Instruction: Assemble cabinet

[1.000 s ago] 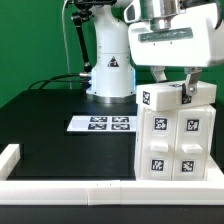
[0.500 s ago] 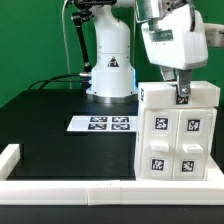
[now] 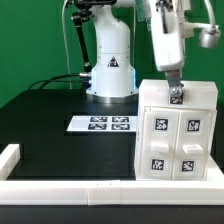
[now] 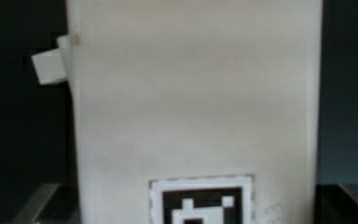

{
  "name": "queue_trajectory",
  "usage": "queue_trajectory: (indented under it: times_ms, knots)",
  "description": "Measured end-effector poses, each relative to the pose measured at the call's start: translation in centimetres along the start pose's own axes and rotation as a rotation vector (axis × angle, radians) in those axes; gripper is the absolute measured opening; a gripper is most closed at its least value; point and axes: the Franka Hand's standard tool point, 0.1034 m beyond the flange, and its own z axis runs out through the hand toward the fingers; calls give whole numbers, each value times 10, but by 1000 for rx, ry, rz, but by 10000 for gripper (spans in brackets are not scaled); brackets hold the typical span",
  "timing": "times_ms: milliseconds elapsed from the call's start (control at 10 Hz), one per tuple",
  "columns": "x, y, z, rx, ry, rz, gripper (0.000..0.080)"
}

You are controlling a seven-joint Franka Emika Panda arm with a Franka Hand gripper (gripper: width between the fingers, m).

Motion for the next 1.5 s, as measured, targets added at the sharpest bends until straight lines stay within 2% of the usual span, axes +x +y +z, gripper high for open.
queue_trajectory:
  times_ms: [100, 600, 700, 800, 900, 1000, 1300, 1500]
  knots:
    - [1, -1, 0, 7, -3, 59, 558]
    - [1, -2, 0, 9, -35, 135, 558]
    - [0, -1, 1, 7, -36, 132, 634]
    - [-1, -1, 1, 7, -37, 114, 634]
    - [-3, 0, -3, 9, -49, 111, 762]
    - [-4, 2, -7, 10, -59, 112, 789]
    - [-11, 0, -21, 26, -84, 102, 797]
    - [-10, 1, -17, 23, -80, 55, 797]
